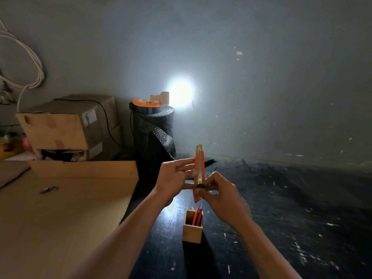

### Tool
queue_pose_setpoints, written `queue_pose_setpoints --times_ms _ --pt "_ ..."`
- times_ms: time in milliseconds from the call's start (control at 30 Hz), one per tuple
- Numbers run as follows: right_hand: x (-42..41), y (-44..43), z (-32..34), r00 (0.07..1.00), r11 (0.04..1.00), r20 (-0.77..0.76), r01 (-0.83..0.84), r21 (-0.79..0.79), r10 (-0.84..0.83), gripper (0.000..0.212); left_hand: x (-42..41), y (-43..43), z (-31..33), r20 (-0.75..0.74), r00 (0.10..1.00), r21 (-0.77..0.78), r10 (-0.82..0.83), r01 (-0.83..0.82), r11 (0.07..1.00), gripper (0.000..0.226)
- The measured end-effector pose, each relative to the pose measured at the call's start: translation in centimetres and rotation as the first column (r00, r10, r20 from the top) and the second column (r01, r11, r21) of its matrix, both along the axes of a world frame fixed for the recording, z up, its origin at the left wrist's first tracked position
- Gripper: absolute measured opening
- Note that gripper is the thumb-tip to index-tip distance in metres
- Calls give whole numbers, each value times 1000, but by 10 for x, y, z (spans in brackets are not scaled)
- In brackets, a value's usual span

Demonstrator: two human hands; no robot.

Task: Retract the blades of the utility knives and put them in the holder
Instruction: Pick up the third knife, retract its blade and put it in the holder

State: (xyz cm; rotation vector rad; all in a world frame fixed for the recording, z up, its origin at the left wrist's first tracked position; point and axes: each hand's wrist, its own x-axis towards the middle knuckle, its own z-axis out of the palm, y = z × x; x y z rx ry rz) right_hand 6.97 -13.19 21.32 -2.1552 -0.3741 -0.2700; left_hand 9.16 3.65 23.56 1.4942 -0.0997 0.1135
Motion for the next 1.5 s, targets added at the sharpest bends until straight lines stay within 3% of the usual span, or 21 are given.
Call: queue_pose_setpoints --times_ms 200,400,533,833,1000,1200,1333,1500 --pt "4 3 -1 1000 997 -5 -19 74 19 20 4 8 -14 -8 1000 -23 -4 4 1000 34" --pt "31 2 1 1000 987 7 -2 160 1 41 8 7 -28 -36 998 27 -44 45 999 33" --pt "48 -1 -3 997 974 -65 -14 224 30 26 14 5 -46 -103 992 13 -74 76 997 30" --pt "75 -4 -45 987 977 -160 3 214 32 31 43 6 -105 -204 979 27 -24 30 999 28" --pt "97 -2 -75 991 989 -133 35 141 -16 33 60 14 -153 -246 959 263 142 -75 962 31" --pt "122 7 -109 995 999 -90 41 2 -41 43 65 11 -196 -335 932 463 138 35 885 61" --pt "136 15 -133 992 997 -117 35 -75 -43 40 68 6 -213 -398 908 528 131 109 842 78" --pt "144 19 -157 987 987 -156 5 -160 -30 39 74 3 -228 -436 889 562 138 149 814 77"
